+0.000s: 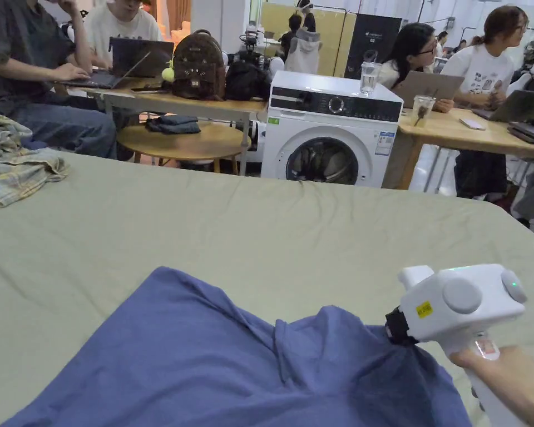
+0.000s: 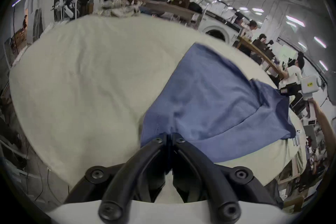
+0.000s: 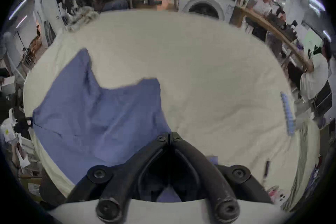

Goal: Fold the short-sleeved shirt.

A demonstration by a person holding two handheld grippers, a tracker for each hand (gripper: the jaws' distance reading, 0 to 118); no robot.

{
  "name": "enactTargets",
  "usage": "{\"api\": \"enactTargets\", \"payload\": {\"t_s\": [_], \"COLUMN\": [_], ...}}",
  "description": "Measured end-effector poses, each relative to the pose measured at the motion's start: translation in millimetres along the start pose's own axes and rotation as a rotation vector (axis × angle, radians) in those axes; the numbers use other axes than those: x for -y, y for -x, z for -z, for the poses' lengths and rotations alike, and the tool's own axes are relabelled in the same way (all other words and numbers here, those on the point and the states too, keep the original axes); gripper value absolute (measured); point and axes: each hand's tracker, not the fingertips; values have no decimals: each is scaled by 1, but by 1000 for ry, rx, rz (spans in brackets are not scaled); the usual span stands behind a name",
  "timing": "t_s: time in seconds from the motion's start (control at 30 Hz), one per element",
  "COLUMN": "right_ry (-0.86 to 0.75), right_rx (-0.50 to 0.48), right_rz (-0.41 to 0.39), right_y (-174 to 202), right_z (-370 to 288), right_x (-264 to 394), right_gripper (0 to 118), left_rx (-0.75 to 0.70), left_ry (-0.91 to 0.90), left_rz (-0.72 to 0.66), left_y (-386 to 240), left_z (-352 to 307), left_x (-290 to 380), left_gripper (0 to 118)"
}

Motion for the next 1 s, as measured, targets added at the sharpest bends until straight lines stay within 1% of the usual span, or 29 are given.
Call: {"api": "enactTargets", "payload": {"t_s": [0.03, 0.1, 0.13, 0.17, 0.2, 0.23, 0.3, 0.37, 0.43, 0.47, 0.5, 0.53, 0.57, 0.6, 0.63, 0.67, 0.73, 0.77, 0.9, 1.0], "right_ry": [-41, -140, -194, -283, -328, -386, -470, -551, -594, -610, -618, -641, -650, -667, -677, -676, -696, -695, -725, -740], "right_rx": [4, 2, 11, 45, 49, 52, 109, 164, 189, 207, 225, 272, 290, 284, 296, 295, 305, 310, 342, 350], "right_rz": [-5, 24, 20, 35, 42, 57, 52, 69, 92, 109, 122, 147, 163, 175, 200, 208, 238, 244, 271, 303], "right_y": [0, -2, -1, -1, -2, -3, -4, -6, -9, -12, -14, -17, -20, -25, -29, -35, -43, -47, -61, -71], "right_z": [-21, -62, -84, -108, -127, -148, -183, -215, -239, -249, -256, -261, -266, -269, -271, -269, -267, -264, -253, -246], "right_x": [-4, -13, -18, -20, -23, -27, -38, -52, -69, -78, -87, -100, -111, -121, -133, -147, -167, -178, -211, -232], "right_gripper": [0, 0, 0, 0, 0, 0, 0, 0, 0, 0, 0, 0, 0, 0, 0, 0, 0, 0, 0, 0], "left_rx": [19, 53, 86, 120, 133, 143, 172, 173, 193, 205, 190, 167, 136, 108, 123, 119, 58, 52, -14, -30], "left_ry": [-60, -164, -207, -255, -278, -346, -373, -445, -442, -478, -476, -518, -557, -560, -546, -544, -552, -567, -587, -599], "left_rz": [4, 17, 12, 22, 45, 58, 106, 148, 140, 147, 164, 200, 226, 232, 225, 234, 246, 231, 229, 230], "left_y": [-3, -13, -19, -28, -35, -44, -61, -79, -91, -98, -105, -114, -123, -130, -136, -142, -153, -156, -162, -163], "left_z": [-12, -33, -44, -56, -64, -73, -81, -88, -88, -91, -93, -96, -99, -100, -101, -101, -97, -95, -85, -77], "left_x": [-6, -30, -45, -61, -76, -94, -130, -168, -207, -227, -245, -264, -283, -300, -321, -339, -369, -382, -423, -441], "left_gripper": [0, 0, 0, 0, 0, 0, 0, 0, 0, 0, 0, 0, 0, 0, 0, 0, 0, 0, 0, 0]}}
